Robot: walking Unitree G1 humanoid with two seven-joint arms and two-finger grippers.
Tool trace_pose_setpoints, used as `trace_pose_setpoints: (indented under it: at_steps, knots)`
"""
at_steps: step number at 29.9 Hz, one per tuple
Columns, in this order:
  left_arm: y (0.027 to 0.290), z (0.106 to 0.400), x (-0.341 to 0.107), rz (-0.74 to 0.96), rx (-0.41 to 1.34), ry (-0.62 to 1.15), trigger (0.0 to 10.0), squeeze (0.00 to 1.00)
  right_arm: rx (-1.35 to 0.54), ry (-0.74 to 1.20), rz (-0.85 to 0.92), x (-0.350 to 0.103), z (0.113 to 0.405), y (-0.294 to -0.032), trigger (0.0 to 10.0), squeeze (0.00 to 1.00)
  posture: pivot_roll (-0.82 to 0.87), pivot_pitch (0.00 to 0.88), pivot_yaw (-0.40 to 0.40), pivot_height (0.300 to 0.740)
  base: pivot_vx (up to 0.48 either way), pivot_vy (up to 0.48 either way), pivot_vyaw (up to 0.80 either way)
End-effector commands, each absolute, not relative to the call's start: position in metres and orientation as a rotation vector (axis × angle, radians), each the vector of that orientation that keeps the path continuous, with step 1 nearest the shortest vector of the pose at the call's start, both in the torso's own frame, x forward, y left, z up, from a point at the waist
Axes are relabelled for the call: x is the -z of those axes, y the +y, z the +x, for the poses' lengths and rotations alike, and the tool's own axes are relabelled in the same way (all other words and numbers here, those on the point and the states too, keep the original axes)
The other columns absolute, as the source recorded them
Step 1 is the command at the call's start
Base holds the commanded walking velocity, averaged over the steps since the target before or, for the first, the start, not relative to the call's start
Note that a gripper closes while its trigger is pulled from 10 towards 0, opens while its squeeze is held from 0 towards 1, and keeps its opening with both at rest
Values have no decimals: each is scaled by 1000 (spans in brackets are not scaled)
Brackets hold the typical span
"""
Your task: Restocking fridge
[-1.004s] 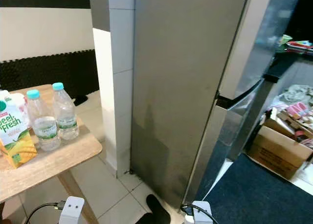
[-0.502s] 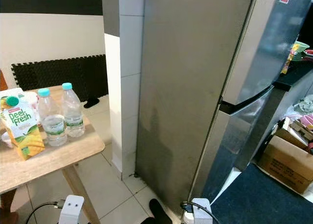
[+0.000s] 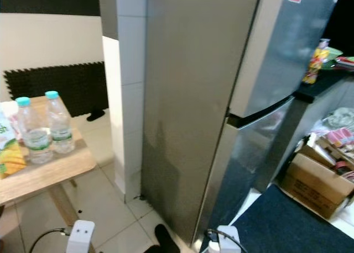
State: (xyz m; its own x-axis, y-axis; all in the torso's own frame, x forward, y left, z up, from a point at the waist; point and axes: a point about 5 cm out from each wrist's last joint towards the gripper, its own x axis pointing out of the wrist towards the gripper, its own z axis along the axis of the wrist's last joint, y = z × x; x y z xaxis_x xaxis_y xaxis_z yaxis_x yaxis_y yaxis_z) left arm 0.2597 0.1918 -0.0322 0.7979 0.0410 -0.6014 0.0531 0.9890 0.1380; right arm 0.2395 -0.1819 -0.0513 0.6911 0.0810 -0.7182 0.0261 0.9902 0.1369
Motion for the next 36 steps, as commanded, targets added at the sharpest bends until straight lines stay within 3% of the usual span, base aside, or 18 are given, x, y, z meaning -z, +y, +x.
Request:
trace_pose_setpoints:
  at_steps: [1, 16, 36]
  knots:
    - [192, 255, 36, 145, 6, 668, 10000, 0, -16, 796, 141, 49, 242, -186, 10000, 0, -82, 51, -52, 740, 0, -315, 0]
    - [192, 254, 37, 147, 4, 670, 10000, 0, -18, 798, 138, 49, 242, -186, 10000, 0, -82, 50, -52, 740, 0, -312, 0]
    - [194, 254, 37, 135, -23, 677, 10000, 0, -29, 796, 134, 48, 244, -185, 10000, 0, -77, 48, -59, 740, 0, 0, 0]
